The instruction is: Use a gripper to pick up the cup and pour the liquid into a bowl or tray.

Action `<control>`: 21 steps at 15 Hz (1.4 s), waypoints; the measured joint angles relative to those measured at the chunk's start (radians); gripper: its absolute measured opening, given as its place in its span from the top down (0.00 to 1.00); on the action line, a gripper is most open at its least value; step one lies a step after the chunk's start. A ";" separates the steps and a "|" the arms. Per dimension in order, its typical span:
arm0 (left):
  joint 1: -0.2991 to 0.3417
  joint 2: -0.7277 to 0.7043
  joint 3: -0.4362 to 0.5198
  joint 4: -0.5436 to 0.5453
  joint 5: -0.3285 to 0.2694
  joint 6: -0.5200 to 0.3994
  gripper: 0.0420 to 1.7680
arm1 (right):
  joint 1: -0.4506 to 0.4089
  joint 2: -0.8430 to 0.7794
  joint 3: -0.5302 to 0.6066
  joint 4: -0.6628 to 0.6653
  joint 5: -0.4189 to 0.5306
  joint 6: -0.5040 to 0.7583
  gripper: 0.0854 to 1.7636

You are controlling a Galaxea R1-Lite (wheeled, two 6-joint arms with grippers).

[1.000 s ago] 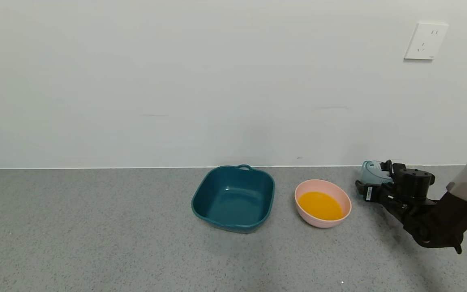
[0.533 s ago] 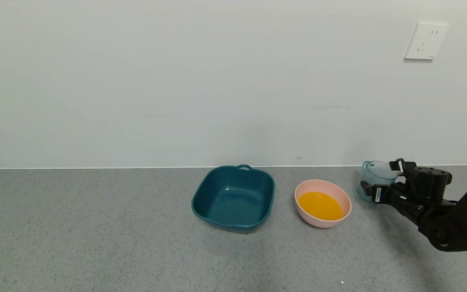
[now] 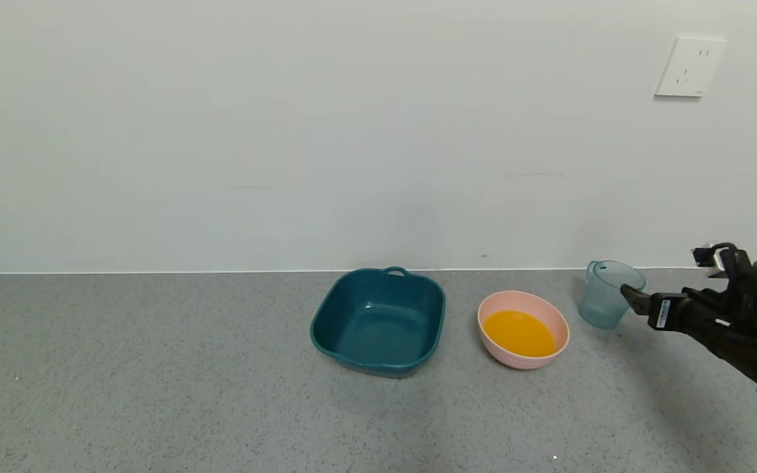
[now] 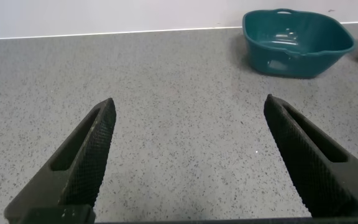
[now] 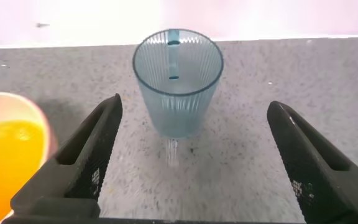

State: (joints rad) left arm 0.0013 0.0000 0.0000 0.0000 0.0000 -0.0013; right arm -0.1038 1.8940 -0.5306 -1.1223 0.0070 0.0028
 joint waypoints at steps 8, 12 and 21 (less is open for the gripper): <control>0.000 0.000 0.000 0.000 0.000 0.000 0.03 | 0.056 -0.592 0.091 0.492 -0.001 -0.006 0.04; 0.000 0.000 0.000 0.000 0.000 0.000 0.03 | 0.116 -0.927 0.158 0.699 0.006 -0.054 0.04; 0.000 0.000 0.000 0.000 0.000 0.000 0.03 | 0.166 -1.531 0.130 1.309 0.057 -0.091 0.04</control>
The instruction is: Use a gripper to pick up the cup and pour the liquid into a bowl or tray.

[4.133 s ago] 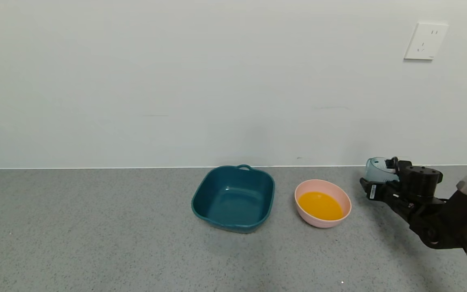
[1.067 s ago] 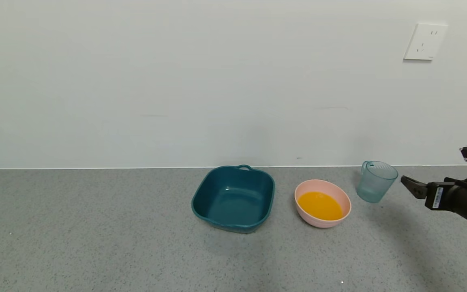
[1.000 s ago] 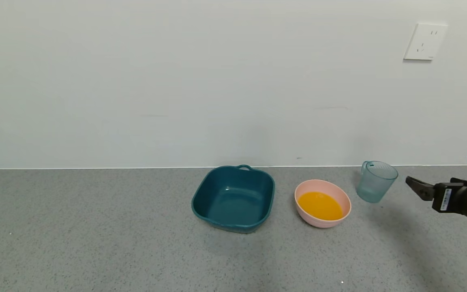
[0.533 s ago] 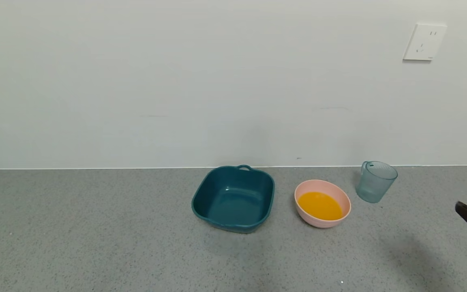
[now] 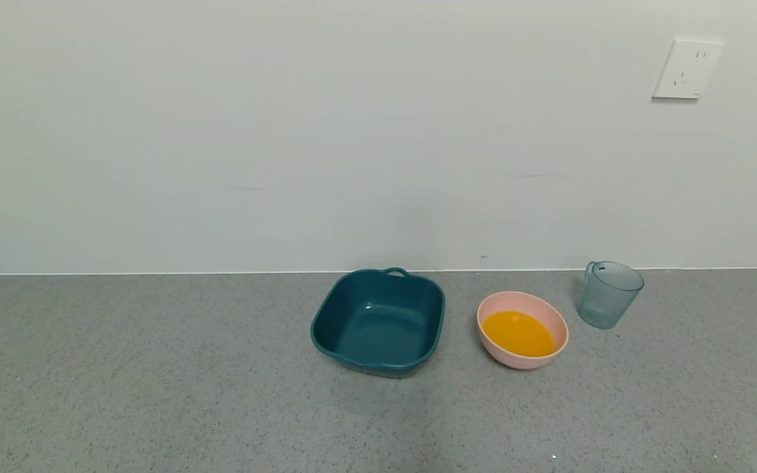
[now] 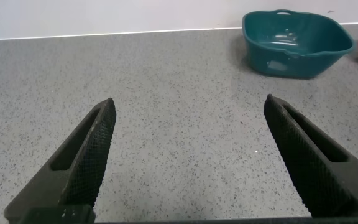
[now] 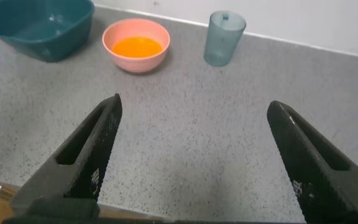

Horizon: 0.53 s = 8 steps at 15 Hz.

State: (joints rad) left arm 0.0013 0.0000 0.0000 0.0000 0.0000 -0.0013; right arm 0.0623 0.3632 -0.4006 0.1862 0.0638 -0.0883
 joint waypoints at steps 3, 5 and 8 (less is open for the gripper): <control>0.000 0.000 0.000 0.000 0.000 0.000 0.03 | -0.020 -0.086 -0.011 0.020 0.007 0.001 0.04; 0.000 0.000 0.000 0.000 0.000 0.000 0.03 | -0.030 -0.119 -0.011 0.021 0.008 0.001 0.04; 0.000 0.000 0.000 0.000 0.000 0.000 0.03 | -0.044 -0.159 0.014 0.021 0.003 0.002 0.04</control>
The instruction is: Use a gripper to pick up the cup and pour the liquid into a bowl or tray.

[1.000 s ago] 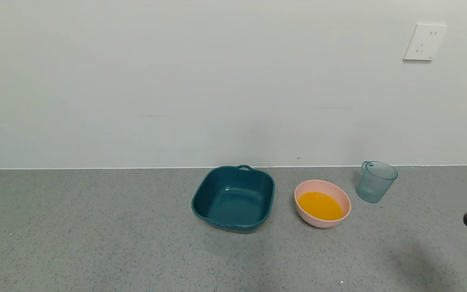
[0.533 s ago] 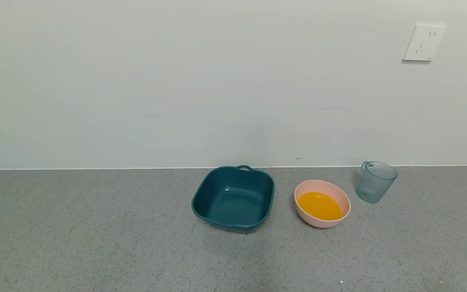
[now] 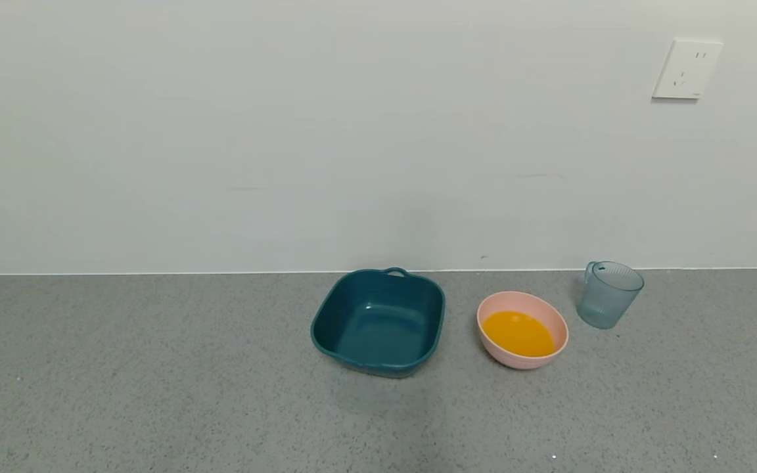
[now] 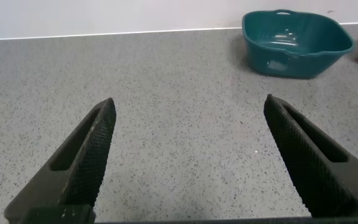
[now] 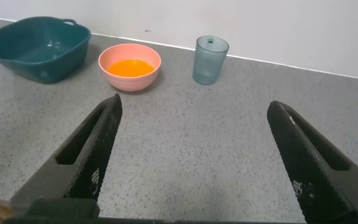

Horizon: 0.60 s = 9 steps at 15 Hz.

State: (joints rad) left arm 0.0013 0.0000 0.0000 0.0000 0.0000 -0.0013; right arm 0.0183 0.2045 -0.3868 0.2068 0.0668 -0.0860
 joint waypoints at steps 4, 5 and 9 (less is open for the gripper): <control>0.000 0.000 0.000 0.000 0.000 0.000 0.03 | -0.011 -0.069 0.049 -0.001 -0.001 0.012 0.04; 0.000 0.000 0.000 0.000 0.000 0.000 0.03 | -0.013 -0.087 0.069 -0.001 -0.002 0.014 0.04; 0.000 0.000 0.000 0.000 0.000 0.000 0.03 | -0.017 -0.167 0.170 -0.023 -0.011 0.014 0.04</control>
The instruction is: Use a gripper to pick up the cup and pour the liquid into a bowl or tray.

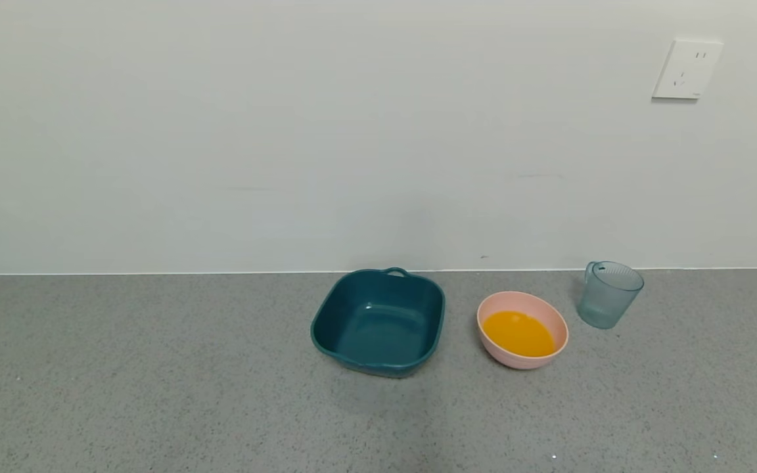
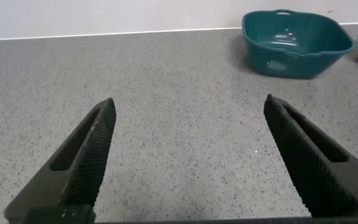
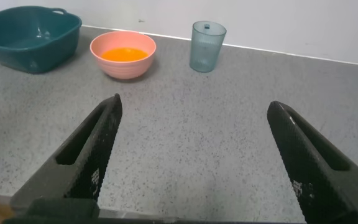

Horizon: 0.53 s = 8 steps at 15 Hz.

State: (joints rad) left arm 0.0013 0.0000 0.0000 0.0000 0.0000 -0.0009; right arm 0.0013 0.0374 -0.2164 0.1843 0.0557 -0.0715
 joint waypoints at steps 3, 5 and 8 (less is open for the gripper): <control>0.000 0.000 0.000 0.000 0.000 0.000 0.03 | -0.001 -0.030 0.085 -0.107 0.000 0.003 0.04; 0.000 0.000 0.000 0.000 0.000 0.000 0.03 | -0.001 -0.036 0.145 -0.191 0.000 -0.001 0.04; 0.000 0.000 0.000 0.000 0.000 0.000 0.03 | -0.001 -0.038 0.206 -0.202 -0.001 -0.010 0.04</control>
State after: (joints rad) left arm 0.0013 0.0000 0.0000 0.0004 0.0000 -0.0013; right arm 0.0000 -0.0004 -0.0104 -0.0181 0.0547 -0.0813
